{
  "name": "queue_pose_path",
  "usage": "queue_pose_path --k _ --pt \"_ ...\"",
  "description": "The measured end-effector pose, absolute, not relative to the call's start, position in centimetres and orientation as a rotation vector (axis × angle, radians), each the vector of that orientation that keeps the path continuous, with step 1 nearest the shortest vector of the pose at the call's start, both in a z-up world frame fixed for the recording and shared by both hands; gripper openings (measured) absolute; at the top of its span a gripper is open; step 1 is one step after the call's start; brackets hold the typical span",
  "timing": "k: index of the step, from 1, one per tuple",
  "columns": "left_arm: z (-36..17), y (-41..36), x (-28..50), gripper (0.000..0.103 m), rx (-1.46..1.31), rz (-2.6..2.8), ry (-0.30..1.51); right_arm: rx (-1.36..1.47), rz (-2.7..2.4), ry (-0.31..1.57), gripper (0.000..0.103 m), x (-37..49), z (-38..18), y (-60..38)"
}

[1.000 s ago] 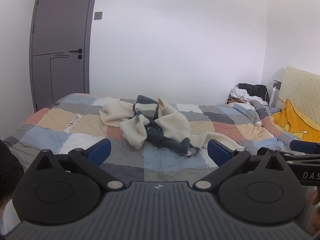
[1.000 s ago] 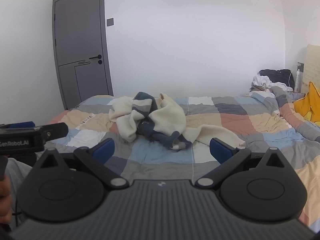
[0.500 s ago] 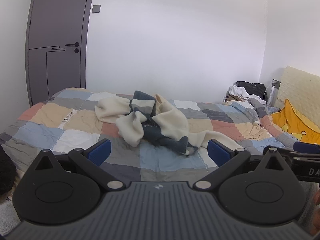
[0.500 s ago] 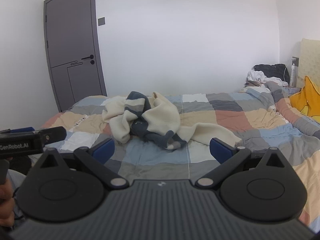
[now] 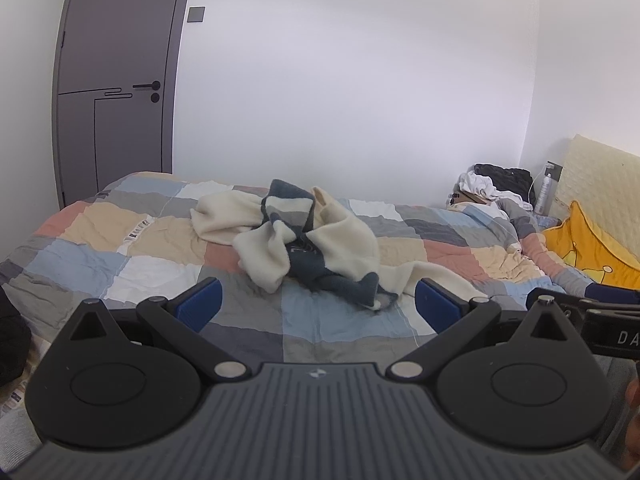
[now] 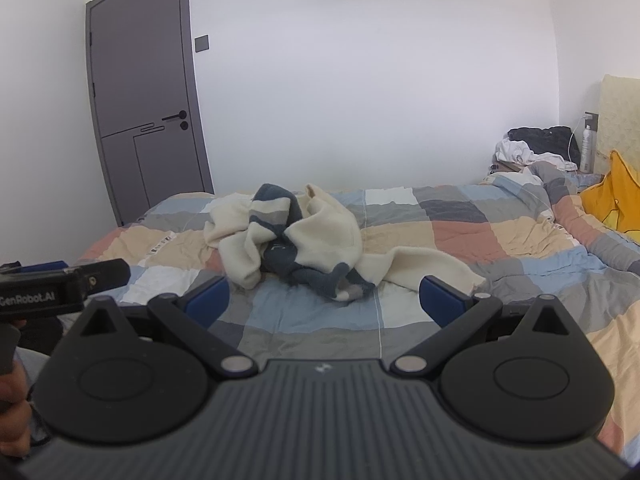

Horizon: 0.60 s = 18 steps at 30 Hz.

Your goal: Fold large clothes

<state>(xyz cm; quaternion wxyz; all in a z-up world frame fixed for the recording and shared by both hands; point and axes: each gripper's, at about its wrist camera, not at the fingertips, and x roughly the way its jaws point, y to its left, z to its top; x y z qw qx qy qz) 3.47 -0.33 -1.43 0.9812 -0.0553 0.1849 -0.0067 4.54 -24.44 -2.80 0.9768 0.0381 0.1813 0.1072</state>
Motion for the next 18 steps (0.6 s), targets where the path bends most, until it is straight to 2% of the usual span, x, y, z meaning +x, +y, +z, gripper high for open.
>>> queue_pose_path --k 18 --pt "-1.99 0.57 3.05 0.103 -0.112 0.005 0.37 0.084 0.232 0.383 0.103 5.27 -3.19 -24.03"
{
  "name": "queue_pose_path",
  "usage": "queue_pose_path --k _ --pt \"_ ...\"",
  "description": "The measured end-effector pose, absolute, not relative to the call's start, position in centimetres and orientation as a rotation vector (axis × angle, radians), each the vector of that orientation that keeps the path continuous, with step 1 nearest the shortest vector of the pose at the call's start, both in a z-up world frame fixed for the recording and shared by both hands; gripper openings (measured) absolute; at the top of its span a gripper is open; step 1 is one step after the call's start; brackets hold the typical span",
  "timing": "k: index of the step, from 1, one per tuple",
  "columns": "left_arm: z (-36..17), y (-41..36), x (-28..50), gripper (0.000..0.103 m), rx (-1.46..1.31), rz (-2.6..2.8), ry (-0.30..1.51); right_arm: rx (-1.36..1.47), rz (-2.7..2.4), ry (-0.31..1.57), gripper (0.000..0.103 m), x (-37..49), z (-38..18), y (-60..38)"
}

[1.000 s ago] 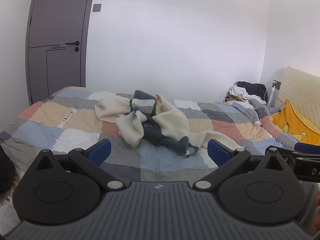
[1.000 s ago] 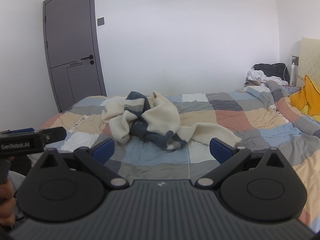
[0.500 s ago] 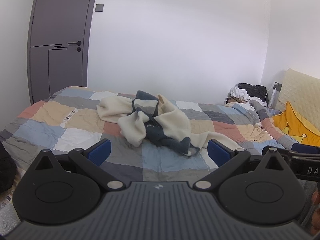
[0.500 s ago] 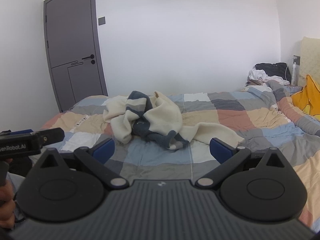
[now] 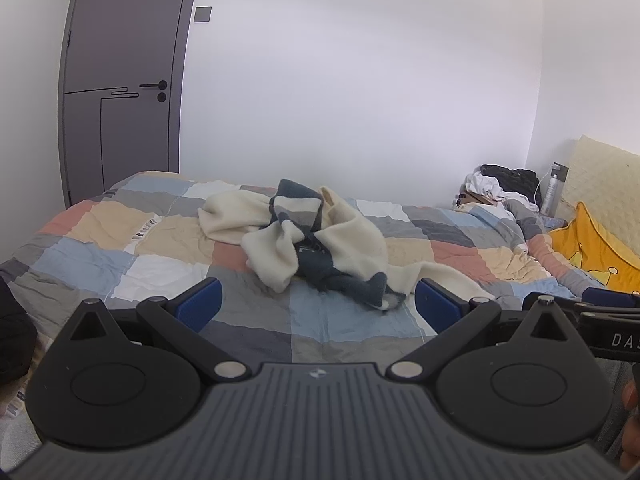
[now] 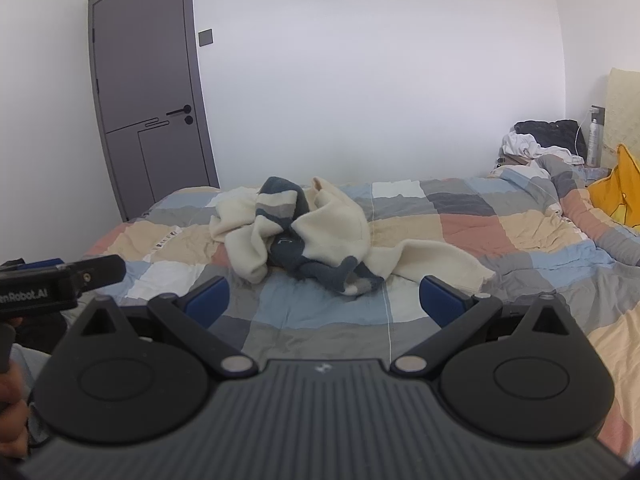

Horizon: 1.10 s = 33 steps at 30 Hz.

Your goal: Fold large clothes

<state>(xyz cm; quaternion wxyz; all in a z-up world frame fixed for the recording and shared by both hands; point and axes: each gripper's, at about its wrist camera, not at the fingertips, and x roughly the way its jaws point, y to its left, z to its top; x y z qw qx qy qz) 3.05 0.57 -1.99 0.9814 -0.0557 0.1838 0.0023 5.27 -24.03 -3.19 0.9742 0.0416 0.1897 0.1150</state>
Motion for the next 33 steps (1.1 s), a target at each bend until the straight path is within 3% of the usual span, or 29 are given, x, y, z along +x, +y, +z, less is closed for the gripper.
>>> queue_pose_path --k 33 --pt "-1.1 0.0 4.1 0.103 -0.115 0.0 0.393 0.101 0.243 0.409 0.103 6.4 -3.5 -24.0"
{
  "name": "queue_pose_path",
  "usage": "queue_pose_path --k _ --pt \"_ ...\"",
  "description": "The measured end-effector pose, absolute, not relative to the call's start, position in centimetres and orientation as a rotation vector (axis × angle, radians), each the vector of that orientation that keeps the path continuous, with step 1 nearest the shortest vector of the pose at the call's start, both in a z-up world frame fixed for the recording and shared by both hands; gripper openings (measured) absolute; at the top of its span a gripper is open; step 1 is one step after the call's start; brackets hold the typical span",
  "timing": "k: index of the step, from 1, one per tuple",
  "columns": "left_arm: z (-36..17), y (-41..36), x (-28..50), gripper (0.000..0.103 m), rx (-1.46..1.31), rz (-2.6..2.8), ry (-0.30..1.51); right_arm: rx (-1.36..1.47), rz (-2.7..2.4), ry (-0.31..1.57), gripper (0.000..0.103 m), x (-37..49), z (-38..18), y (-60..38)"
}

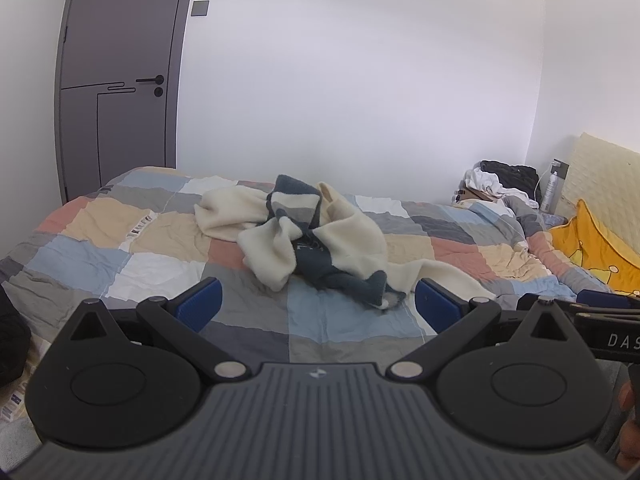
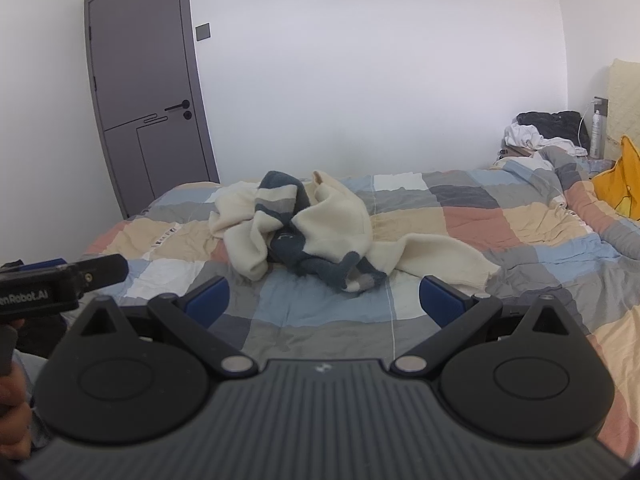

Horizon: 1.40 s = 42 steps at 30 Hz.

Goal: Fold large clothes
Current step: 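Move both grippers down onto the sweater and close on its fabric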

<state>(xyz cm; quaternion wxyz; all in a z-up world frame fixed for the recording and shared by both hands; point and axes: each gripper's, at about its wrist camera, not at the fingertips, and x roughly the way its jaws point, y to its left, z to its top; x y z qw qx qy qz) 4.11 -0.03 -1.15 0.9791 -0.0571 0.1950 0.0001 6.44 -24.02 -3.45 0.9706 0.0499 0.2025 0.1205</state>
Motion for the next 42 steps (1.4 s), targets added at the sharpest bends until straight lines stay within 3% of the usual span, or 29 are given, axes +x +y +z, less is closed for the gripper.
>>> queue_pose_path --k 9,24,31,42 --pt "-1.3 0.7 8.0 0.103 -0.109 0.043 0.367 0.104 0.26 0.429 0.103 9.6 -4.0 -23.3" --pt "-4.2 4.0 24.8 0.103 -0.065 0.086 0.493 0.16 0.25 0.525 0.103 23.7 -5.6 -19.8" --pt "-9.3 5.0 35.4 0.103 -0.068 0.063 0.61 0.195 0.164 0.543 0.103 33.1 -8.4 -17.9" --pt "-20.9 7.5 46.5 0.103 -0.133 0.051 0.66 0.184 0.123 0.572 0.102 43.4 -19.1 -15.3"
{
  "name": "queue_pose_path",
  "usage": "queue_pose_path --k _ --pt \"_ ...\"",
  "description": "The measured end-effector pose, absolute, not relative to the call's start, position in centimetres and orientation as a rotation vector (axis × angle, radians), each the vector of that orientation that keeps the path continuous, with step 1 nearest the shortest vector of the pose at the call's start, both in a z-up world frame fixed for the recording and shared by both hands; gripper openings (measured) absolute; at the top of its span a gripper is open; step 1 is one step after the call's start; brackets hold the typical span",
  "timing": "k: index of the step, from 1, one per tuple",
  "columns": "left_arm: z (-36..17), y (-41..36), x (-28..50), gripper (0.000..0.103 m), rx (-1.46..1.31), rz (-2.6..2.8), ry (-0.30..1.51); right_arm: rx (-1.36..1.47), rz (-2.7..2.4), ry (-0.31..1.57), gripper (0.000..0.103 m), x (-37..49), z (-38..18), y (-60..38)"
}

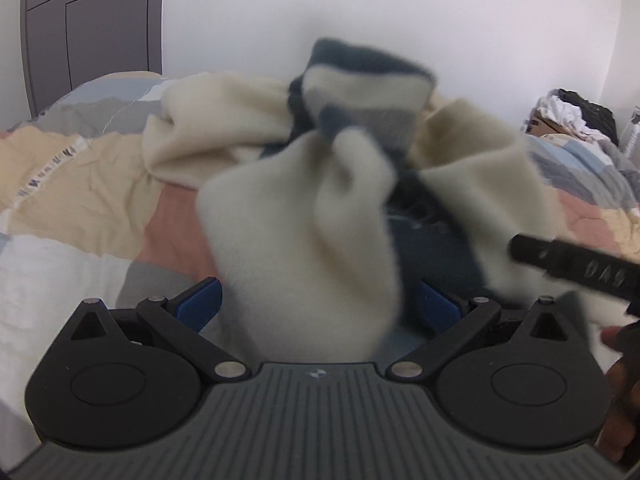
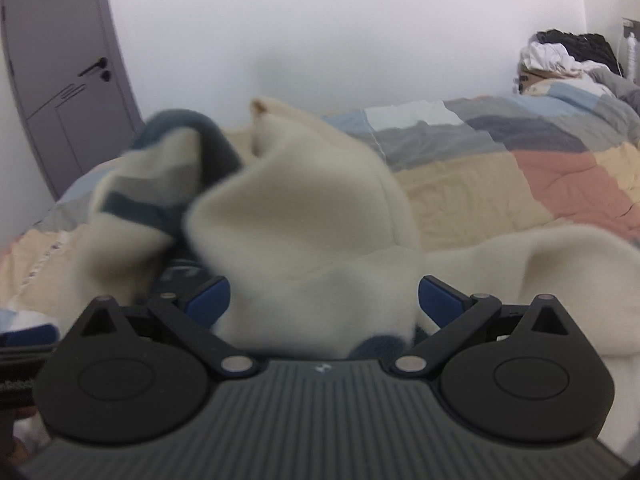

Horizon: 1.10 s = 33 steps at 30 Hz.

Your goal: Fold large clothes

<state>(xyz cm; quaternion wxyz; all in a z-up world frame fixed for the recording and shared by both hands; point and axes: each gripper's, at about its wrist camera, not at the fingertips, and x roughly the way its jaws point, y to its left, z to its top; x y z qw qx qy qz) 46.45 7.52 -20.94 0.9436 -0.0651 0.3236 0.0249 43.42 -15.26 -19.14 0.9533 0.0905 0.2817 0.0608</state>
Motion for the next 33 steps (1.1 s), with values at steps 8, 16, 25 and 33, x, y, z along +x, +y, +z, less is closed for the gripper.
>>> queue_pose_path --k 8,16,25,33 --pt "-25.0 9.2 48.5 0.099 -0.205 -0.007 0.634 0.133 0.09 0.5 0.099 45.8 -20.8 -14.0" --pt "-24.3 10.8 46.2 0.065 -0.319 -0.011 0.584 0.077 0.143 0.543 0.075 46.3 -21.6 -13.5" --pt "-20.9 14.9 42.5 0.03 -0.409 0.083 0.488 0.082 0.198 0.548 0.022 45.2 -19.9 -14.6" --pt "-15.7 19.4 36.7 0.025 -0.491 0.244 0.389 -0.012 0.21 0.456 0.017 40.5 -16.8 -14.4"
